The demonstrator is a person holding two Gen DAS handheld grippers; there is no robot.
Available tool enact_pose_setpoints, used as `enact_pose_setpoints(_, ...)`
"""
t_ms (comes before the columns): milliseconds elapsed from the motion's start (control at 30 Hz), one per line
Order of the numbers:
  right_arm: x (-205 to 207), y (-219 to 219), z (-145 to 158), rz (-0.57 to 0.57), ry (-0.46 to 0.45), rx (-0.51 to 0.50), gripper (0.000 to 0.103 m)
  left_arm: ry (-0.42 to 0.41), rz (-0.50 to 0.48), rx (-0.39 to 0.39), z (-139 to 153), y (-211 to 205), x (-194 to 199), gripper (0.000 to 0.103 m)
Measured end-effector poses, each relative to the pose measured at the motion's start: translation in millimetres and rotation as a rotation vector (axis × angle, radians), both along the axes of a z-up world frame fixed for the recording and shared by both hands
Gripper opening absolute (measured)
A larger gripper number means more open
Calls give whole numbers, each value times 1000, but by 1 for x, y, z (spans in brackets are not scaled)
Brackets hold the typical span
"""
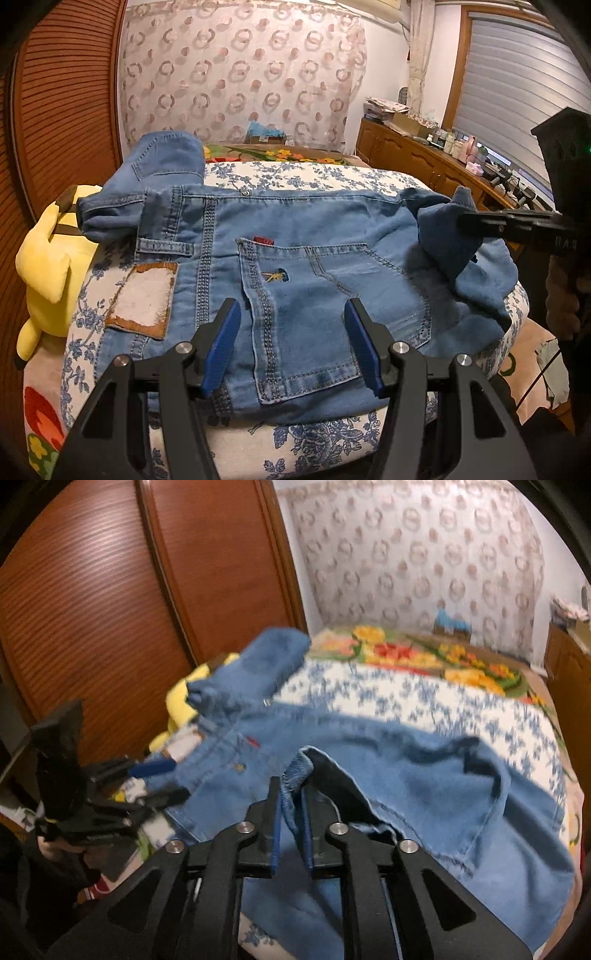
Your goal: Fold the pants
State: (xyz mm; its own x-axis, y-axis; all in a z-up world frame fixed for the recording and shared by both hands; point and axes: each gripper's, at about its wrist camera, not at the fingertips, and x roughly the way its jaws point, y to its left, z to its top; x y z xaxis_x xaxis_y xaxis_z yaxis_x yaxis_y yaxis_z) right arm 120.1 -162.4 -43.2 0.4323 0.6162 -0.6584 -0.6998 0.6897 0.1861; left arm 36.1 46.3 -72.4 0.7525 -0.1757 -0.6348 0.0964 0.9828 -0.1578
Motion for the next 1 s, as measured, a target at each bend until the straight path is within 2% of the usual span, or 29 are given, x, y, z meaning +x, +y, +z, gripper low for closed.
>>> enact_pose_setpoints(133,-6,-6,0,0,1,-11,15,3,-13,2,-2,-6,3,58)
enact_pose_setpoints(200,-9,-10,5,0,-15,-9,26,3,-22,2,-2,-10,3,58)
enact_pose_setpoints(267,-13,-12,10,0,-34,-13,29,4,-31,4,-2,-13,4,58)
enact_pose_setpoints(700,-12,-43,28,-121,-138,-44,39,-3,-90,12,4,-34,13,58)
enact_pose_setpoints(867,-6,-60,18,-176,-144,-59,49,-27,-145,4,13,-51,22,58)
enact_pose_setpoints(1000,8,-74,-2,-221,-102,-82,50,-36,-211,-29,17,-64,32,58)
